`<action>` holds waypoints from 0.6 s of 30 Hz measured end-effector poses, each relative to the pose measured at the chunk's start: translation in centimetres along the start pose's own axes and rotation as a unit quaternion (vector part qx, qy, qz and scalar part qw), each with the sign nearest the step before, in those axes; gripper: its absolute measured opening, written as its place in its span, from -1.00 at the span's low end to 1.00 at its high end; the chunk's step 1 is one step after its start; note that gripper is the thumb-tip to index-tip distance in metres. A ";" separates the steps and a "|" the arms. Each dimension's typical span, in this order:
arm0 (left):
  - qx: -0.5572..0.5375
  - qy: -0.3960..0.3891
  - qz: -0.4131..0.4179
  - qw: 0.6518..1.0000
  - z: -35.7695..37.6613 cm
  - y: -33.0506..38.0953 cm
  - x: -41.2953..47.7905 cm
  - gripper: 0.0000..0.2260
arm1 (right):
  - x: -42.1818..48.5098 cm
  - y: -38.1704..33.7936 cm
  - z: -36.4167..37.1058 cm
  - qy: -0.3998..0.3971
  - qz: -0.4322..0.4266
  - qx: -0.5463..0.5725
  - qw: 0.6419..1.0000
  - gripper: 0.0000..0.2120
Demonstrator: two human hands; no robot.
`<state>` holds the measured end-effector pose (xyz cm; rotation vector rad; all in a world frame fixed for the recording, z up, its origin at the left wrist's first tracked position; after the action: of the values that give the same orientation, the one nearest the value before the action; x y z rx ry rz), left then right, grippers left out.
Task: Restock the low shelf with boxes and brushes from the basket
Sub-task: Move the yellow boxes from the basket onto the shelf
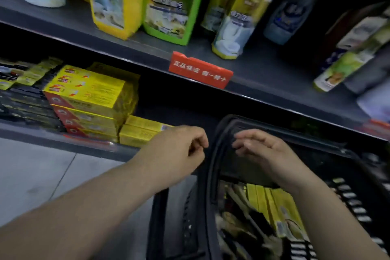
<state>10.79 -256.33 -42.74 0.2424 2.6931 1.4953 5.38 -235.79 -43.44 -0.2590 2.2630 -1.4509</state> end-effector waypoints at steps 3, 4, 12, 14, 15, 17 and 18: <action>0.074 -0.036 0.067 0.994 3.0 2.8 0.2 -0.89 | -1.9 5.6 -4.5 0.084 0.081 0.052 0.992 -0.84; 0.075 -0.056 0.083 0.992 4.2 3.7 0.3 -0.89 | -2.4 7.7 -5.6 0.112 0.114 0.055 0.986 -0.83; -0.019 -0.161 0.022 0.986 13.4 6.0 2.3 -0.89 | -3.4 23.0 -9.6 0.040 0.363 -0.264 0.892 -0.66; -0.019 -0.183 0.002 0.983 14.7 5.2 2.6 -0.89 | -3.4 25.2 -10.9 0.051 0.388 -0.383 0.837 -0.46; -0.019 -0.192 -0.009 0.981 15.2 4.8 2.7 -0.89 | -3.5 26.1 -11.7 0.089 0.403 -0.409 0.814 -0.39; -0.025 -0.199 -0.031 0.979 15.9 4.1 3.2 -0.89 | -4.2 27.8 -13.2 0.173 0.440 -0.399 0.786 -0.35; -0.028 -0.199 -0.041 0.979 16.1 3.9 3.4 -0.89 | -4.6 28.7 -13.6 0.196 0.457 -0.376 0.782 -0.36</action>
<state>9.85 -240.23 -47.91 0.3779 2.3149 1.3308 5.47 -210.49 -63.24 0.8907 2.5562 -0.0565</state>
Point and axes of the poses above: each hand's wrist, its own x-axis towards the middle knuckle, its own z-axis out of the palm, y = z × x, the point moved 4 cm from there along x, towards the middle knuckle, and after that the axes turned 8 degrees about -x, right-handed, at the moved point
